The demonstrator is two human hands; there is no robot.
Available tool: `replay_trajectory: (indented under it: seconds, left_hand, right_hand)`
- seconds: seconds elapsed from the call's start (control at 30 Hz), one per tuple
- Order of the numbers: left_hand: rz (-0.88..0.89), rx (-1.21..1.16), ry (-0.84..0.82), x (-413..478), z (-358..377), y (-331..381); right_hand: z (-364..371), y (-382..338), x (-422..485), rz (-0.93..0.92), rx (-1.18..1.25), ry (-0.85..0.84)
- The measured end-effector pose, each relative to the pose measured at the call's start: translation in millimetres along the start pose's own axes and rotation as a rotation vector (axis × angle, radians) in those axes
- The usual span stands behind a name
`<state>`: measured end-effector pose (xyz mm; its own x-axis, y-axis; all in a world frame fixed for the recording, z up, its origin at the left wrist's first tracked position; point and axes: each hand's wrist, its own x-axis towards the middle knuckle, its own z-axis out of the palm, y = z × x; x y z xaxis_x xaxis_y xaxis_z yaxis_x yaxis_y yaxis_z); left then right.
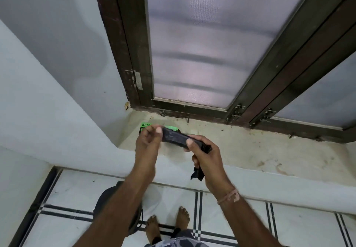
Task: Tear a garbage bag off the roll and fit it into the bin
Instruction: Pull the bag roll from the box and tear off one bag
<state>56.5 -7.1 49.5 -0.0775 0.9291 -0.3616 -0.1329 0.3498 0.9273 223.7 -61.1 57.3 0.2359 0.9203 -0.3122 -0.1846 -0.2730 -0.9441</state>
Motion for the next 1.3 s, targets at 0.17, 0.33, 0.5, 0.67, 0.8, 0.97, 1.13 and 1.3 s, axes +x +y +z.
replay_trajectory:
  seconds: [0.17,0.33,0.5,0.67,0.8,0.97,1.13,1.3]
  left_hand:
    - [0.426,1.137,-0.019,46.8,-25.3,-24.7]
    - [0.413,1.314,-0.096,69.5,-23.1,-27.1]
    - [0.434,1.052,-0.129,65.5,-23.5,-15.9]
    - [0.484,0.953,-0.038,56.5,-25.8,-1.3]
    - [0.493,0.961,0.026,55.8,-32.0,6.5]
    - [0.512,0.958,0.07,54.1,-35.9,11.4]
    - [0.633,1.026,0.027,49.3,-40.3,17.6]
    - [0.68,1.011,0.011,43.2,-42.6,16.2]
  right_hand:
    - [-39.1,5.2,18.8,-0.024,0.047,0.14]
    - [-51.3,10.9,36.2,-0.034,0.051,0.182]
    - [-52.3,16.9,56.2,-0.079,-0.017,0.224]
    - [-54.2,9.0,55.3,-0.089,-0.12,0.133]
    - [-53.6,-6.6,41.3,-0.152,-0.192,-0.007]
    - [-48.0,-20.9,38.9,-0.238,-0.344,-0.049]
    - [-42.8,-31.9,40.3,-0.319,-0.405,-0.031]
    - [-34.1,-34.6,35.5,-0.25,-0.278,0.027]
